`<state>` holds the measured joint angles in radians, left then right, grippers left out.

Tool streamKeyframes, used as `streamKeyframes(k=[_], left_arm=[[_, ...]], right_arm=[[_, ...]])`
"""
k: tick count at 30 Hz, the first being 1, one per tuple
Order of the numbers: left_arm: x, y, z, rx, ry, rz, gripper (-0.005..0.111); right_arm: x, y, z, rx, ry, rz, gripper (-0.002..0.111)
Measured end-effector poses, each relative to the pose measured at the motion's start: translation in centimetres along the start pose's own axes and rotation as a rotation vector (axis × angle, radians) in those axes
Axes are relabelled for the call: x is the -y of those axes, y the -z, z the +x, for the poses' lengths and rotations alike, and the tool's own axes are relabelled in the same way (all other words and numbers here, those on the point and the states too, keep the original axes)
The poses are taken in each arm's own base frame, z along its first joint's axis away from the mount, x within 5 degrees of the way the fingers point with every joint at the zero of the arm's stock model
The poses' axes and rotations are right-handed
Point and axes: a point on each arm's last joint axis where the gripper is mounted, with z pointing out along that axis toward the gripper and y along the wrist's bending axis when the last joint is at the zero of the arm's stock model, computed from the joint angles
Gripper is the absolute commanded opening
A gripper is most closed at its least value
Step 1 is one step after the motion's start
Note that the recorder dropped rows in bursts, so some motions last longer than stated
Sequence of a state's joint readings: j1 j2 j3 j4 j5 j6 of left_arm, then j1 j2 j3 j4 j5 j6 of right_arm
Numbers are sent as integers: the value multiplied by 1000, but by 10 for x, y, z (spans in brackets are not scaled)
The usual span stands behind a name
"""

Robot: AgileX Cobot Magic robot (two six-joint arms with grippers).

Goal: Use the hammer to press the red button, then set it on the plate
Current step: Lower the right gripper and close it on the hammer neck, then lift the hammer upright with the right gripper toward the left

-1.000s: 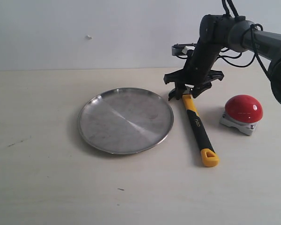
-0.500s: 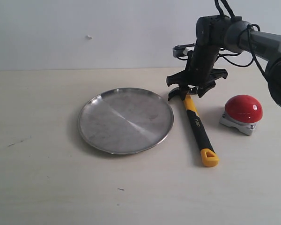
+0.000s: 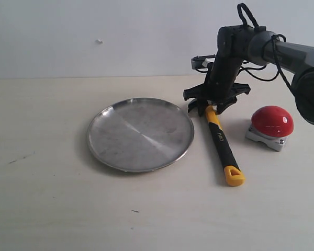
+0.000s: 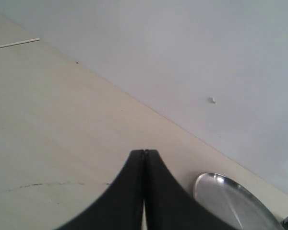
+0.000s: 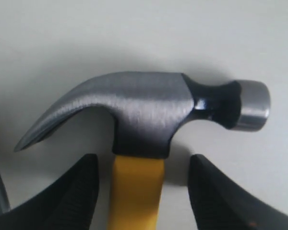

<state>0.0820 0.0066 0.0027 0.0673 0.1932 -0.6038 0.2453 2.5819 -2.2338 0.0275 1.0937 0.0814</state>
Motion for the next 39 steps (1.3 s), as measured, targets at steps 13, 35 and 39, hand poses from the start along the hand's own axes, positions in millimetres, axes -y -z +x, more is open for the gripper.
streamKeyframes(k=[13, 35, 39], left_arm=[[0, 0, 0, 0, 0, 0, 0], [0, 0, 0, 0, 0, 0, 0], [0, 0, 0, 0, 0, 0, 0]], right_arm=[[2, -3, -2, 10, 10, 18, 35], [-2, 5, 6, -81, 37, -22, 0], [-3, 13, 8, -103, 43, -32, 0]])
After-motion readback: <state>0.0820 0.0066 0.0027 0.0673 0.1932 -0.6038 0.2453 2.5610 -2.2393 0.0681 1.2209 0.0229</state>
